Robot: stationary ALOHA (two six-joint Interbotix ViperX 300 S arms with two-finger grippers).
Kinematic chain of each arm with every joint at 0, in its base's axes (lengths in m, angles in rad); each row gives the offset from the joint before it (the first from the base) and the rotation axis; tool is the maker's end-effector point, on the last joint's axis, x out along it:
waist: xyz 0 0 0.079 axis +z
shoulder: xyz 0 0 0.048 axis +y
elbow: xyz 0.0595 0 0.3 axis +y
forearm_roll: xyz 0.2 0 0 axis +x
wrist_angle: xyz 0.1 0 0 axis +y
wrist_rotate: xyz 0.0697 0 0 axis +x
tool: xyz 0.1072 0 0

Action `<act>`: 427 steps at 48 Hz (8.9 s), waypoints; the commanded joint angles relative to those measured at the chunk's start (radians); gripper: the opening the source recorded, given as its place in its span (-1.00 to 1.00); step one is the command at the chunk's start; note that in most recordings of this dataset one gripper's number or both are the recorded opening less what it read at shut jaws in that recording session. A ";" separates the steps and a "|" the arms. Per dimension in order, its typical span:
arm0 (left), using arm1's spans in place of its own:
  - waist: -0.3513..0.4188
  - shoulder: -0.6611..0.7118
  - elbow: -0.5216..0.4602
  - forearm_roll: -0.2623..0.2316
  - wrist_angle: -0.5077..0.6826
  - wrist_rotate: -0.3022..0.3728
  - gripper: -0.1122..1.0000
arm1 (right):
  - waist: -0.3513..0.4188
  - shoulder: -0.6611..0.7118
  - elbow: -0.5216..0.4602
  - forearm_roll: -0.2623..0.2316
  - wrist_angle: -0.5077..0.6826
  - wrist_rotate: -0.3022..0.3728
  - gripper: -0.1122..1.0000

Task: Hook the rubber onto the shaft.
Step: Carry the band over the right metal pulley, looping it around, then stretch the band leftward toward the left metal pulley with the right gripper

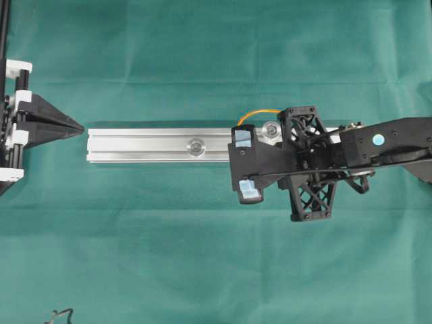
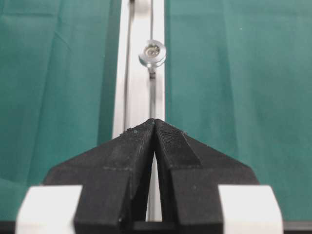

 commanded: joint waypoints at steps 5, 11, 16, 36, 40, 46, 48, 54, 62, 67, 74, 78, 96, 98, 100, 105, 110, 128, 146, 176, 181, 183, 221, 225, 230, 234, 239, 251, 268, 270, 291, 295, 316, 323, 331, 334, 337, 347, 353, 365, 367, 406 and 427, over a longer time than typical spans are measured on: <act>0.000 0.005 -0.029 0.003 -0.006 0.000 -0.80 | 0.009 -0.008 -0.017 0.009 -0.011 0.002 -0.68; -0.002 0.005 -0.029 0.003 -0.006 0.000 -0.80 | 0.018 -0.003 -0.017 0.018 -0.015 0.002 -0.68; 0.000 0.003 -0.029 0.003 -0.006 0.000 -0.80 | 0.026 0.000 -0.017 0.025 -0.026 0.002 -0.68; 0.000 0.005 -0.029 0.003 -0.006 0.000 -0.80 | 0.048 0.003 -0.017 0.028 -0.035 0.002 -0.68; 0.000 0.003 -0.029 0.003 -0.006 0.000 -0.80 | 0.051 0.003 -0.017 0.028 -0.035 0.003 -0.68; 0.000 0.005 -0.031 0.003 -0.006 0.000 -0.80 | 0.061 0.003 -0.017 0.028 -0.035 0.003 -0.68; 0.000 0.003 -0.031 0.003 -0.006 0.000 -0.80 | 0.066 0.003 -0.017 0.028 -0.035 0.003 -0.68; -0.002 0.005 -0.031 0.003 -0.006 0.000 -0.80 | 0.077 0.003 -0.015 0.028 -0.035 0.020 -0.68; -0.002 0.003 -0.031 0.003 -0.006 0.000 -0.80 | 0.087 0.003 -0.015 0.028 -0.035 0.071 -0.68; 0.000 0.003 -0.031 0.003 -0.006 0.000 -0.80 | 0.095 0.003 -0.015 0.028 -0.035 0.080 -0.68; 0.000 0.003 -0.031 0.003 -0.006 0.000 -0.80 | 0.098 0.003 -0.015 0.028 -0.035 0.080 -0.68; 0.000 0.005 -0.031 0.003 -0.006 0.000 -0.80 | 0.097 0.003 -0.015 0.028 -0.035 0.080 -0.68; 0.000 0.003 -0.031 0.003 -0.006 0.000 -0.80 | 0.097 0.011 -0.026 0.026 -0.035 0.166 -0.68; -0.002 0.005 -0.031 0.003 -0.008 0.000 -0.80 | 0.098 0.011 -0.025 0.026 -0.035 0.173 -0.68; 0.000 0.005 -0.032 0.003 -0.006 0.000 -0.80 | 0.098 0.011 -0.026 0.026 -0.035 0.179 -0.68; 0.000 0.003 -0.034 0.003 -0.006 0.000 -0.80 | 0.097 0.011 -0.026 0.028 -0.035 0.187 -0.68; -0.002 0.003 -0.035 0.003 -0.006 -0.002 -0.80 | 0.097 0.012 -0.031 0.026 -0.035 0.193 -0.68; -0.012 0.005 -0.048 0.003 -0.003 -0.034 -0.80 | 0.098 0.054 -0.094 0.035 -0.035 0.334 -0.68; -0.015 0.006 -0.049 0.008 0.000 -0.031 -0.80 | 0.098 0.107 -0.181 0.035 -0.032 0.525 -0.68; -0.015 0.009 -0.048 0.012 0.046 -0.026 -0.80 | 0.067 0.178 -0.288 0.009 -0.035 0.879 -0.68; -0.015 0.009 -0.048 0.012 0.046 -0.028 -0.80 | 0.057 0.201 -0.314 0.009 -0.035 0.884 -0.68; -0.015 0.009 -0.048 0.012 0.046 -0.029 -0.80 | 0.051 0.212 -0.328 0.009 -0.035 0.884 -0.68; -0.015 0.011 -0.048 0.012 0.046 -0.031 -0.80 | -0.035 0.291 -0.413 -0.014 -0.048 0.887 -0.68; -0.015 0.011 -0.048 0.012 0.046 -0.031 -0.80 | -0.038 0.298 -0.420 -0.014 -0.048 0.887 -0.68; -0.015 0.011 -0.048 0.012 0.046 -0.031 -0.80 | -0.040 0.308 -0.431 -0.014 -0.048 0.890 -0.68; -0.015 0.011 -0.048 0.012 0.046 -0.031 -0.80 | -0.041 0.314 -0.436 -0.014 -0.048 0.899 -0.68; -0.015 0.011 -0.048 0.012 0.046 -0.031 -0.80 | -0.046 0.322 -0.437 -0.014 -0.049 0.925 -0.68; -0.015 0.012 -0.048 0.012 0.046 -0.031 -0.80 | -0.055 0.331 -0.439 -0.015 -0.057 0.962 -0.68; -0.015 0.011 -0.048 0.012 0.046 -0.031 -0.80 | -0.075 0.364 -0.477 -0.014 -0.072 0.973 -0.68; -0.015 0.012 -0.048 0.012 0.046 -0.031 -0.80 | -0.077 0.368 -0.482 -0.014 -0.072 0.973 -0.68; -0.015 0.012 -0.048 0.012 0.046 -0.029 -0.80 | -0.084 0.387 -0.491 -0.014 -0.071 1.040 -0.68; -0.015 0.011 -0.048 0.012 0.046 -0.029 -0.80 | -0.086 0.390 -0.491 -0.014 -0.072 1.051 -0.68; -0.015 0.009 -0.048 0.012 0.046 -0.029 -0.80 | -0.092 0.407 -0.491 -0.014 -0.091 1.057 -0.68; -0.015 0.009 -0.048 0.012 0.046 -0.029 -0.80 | -0.095 0.414 -0.491 -0.014 -0.101 1.065 -0.68; -0.015 0.009 -0.048 0.012 0.046 -0.031 -0.80 | -0.098 0.420 -0.491 -0.014 -0.110 1.068 -0.68; -0.015 0.009 -0.048 0.012 0.046 -0.029 -0.80 | -0.101 0.420 -0.491 -0.014 -0.114 1.068 -0.68; -0.015 0.009 -0.048 0.012 0.046 -0.029 -0.80 | -0.103 0.420 -0.491 -0.014 -0.115 1.068 -0.68; -0.015 0.009 -0.048 0.012 0.046 -0.031 -0.80 | -0.109 0.422 -0.491 -0.014 -0.120 1.068 -0.68; -0.015 0.009 -0.048 0.012 0.044 -0.031 -0.80 | -0.109 0.425 -0.494 -0.014 -0.130 1.068 -0.68; -0.015 0.009 -0.048 0.012 0.043 -0.031 -0.80 | -0.110 0.443 -0.518 -0.014 -0.132 1.068 -0.68; -0.015 0.009 -0.048 0.012 0.043 -0.031 -0.80 | -0.110 0.445 -0.522 -0.014 -0.133 1.068 -0.68; -0.015 0.009 -0.048 0.012 0.041 -0.032 -0.80 | -0.114 0.482 -0.528 -0.014 -0.132 1.068 -0.68; -0.015 0.012 -0.048 0.012 0.041 -0.032 -0.80 | -0.115 0.499 -0.528 -0.015 -0.133 1.068 -0.68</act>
